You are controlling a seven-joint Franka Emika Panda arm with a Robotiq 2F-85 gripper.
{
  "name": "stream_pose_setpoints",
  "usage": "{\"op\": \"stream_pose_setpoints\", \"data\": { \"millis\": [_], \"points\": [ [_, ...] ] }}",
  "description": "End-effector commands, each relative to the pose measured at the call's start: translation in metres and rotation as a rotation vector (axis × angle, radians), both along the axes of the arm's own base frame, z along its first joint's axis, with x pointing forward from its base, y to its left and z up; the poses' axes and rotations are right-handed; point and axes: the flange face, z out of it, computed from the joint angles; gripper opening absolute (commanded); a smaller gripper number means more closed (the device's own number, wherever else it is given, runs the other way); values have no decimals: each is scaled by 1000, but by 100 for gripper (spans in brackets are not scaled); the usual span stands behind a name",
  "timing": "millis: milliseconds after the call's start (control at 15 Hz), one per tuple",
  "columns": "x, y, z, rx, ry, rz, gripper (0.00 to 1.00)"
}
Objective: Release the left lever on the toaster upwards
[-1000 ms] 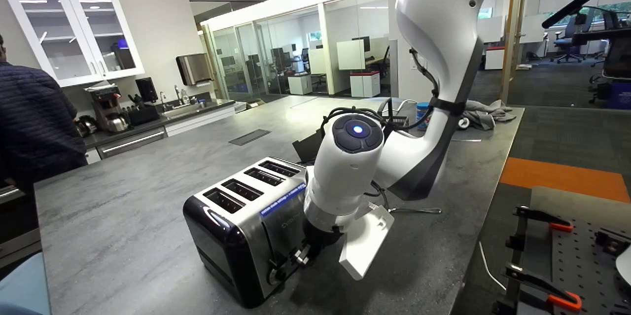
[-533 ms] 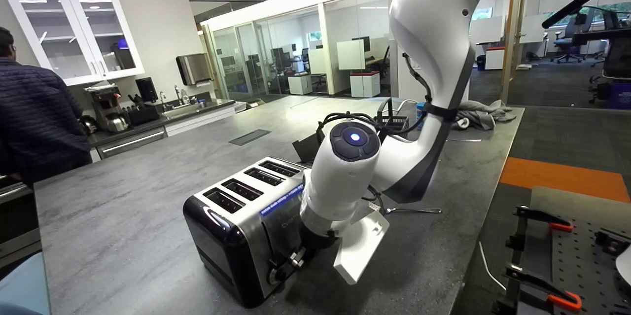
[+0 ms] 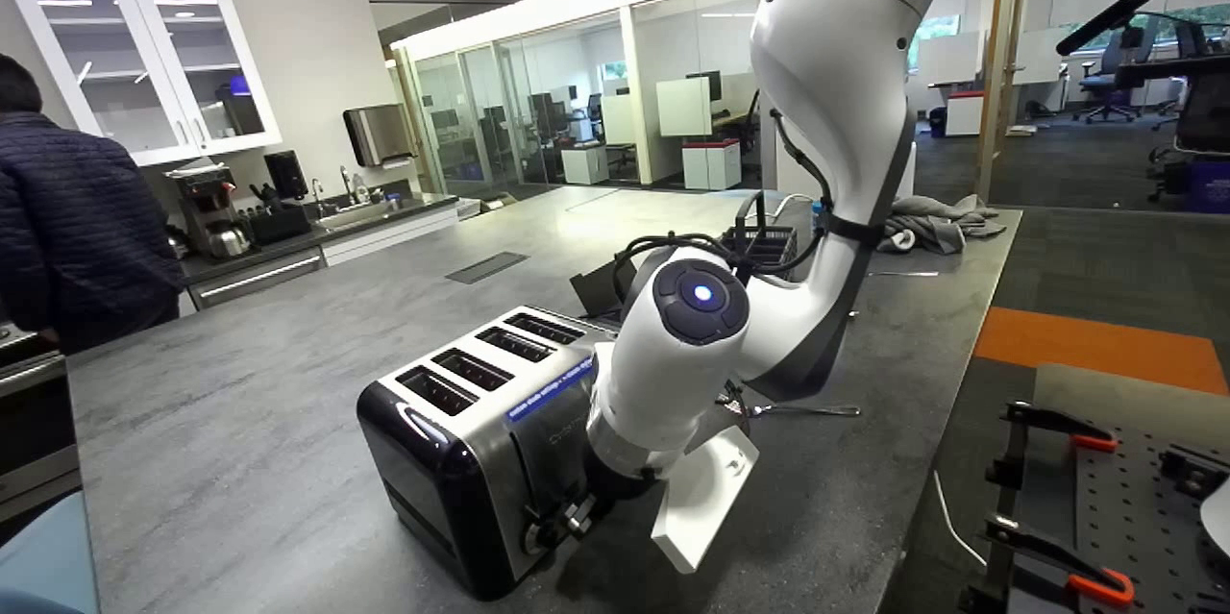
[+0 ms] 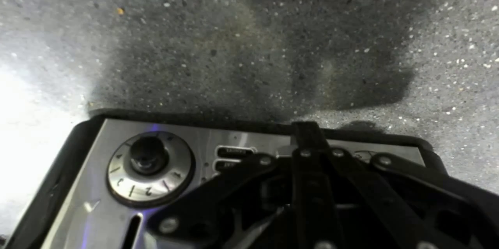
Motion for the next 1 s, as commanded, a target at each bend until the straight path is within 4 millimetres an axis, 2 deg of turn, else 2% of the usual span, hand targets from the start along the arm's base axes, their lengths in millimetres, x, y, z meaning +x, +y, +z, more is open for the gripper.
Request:
{"op": "stream_pose_setpoints", "data": {
  "millis": [0,467,933],
  "points": [
    [2,5,-3,-7,-51,-15,0],
    [1,4,-16,-22,-60,-37,0],
    [5,2,-16,5,-102,-66,0]
  ]
}}
